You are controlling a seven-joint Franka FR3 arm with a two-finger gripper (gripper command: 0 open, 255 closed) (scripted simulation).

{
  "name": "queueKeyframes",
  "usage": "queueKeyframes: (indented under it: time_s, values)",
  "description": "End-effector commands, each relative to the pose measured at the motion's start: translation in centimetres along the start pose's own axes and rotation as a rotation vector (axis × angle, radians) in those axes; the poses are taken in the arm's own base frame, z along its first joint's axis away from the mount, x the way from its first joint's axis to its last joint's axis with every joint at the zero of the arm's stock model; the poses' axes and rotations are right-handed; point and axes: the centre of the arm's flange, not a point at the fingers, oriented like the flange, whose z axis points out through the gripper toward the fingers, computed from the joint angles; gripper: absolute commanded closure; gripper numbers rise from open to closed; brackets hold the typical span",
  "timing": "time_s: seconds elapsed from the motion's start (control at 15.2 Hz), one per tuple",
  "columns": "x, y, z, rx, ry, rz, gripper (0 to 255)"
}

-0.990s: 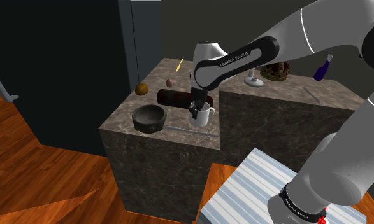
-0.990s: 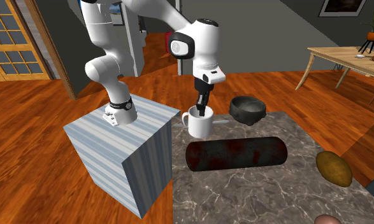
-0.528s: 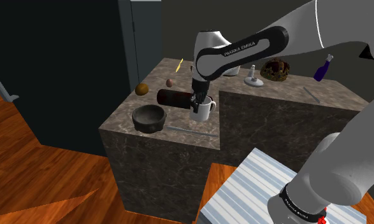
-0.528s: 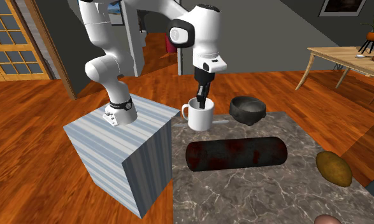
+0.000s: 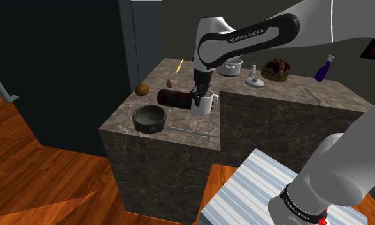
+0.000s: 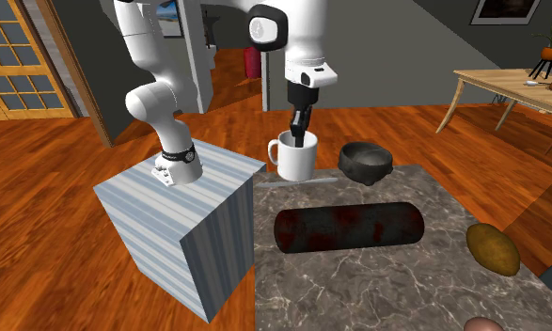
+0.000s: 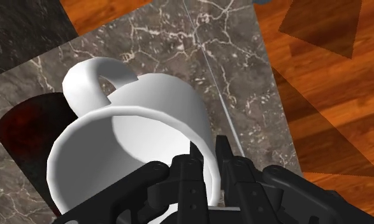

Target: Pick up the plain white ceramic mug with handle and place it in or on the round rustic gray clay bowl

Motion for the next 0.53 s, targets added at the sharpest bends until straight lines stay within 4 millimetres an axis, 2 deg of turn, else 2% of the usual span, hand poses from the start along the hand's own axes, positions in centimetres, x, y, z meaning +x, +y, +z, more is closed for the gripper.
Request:
queueKeyframes:
  time_s: [0.0,0.46]
  values:
    - [0.1,0.0,-1.2,0.0,0.0,0.0,255]
    - [0.2,0.0,-4.9,0.0,0.0,0.0,255]
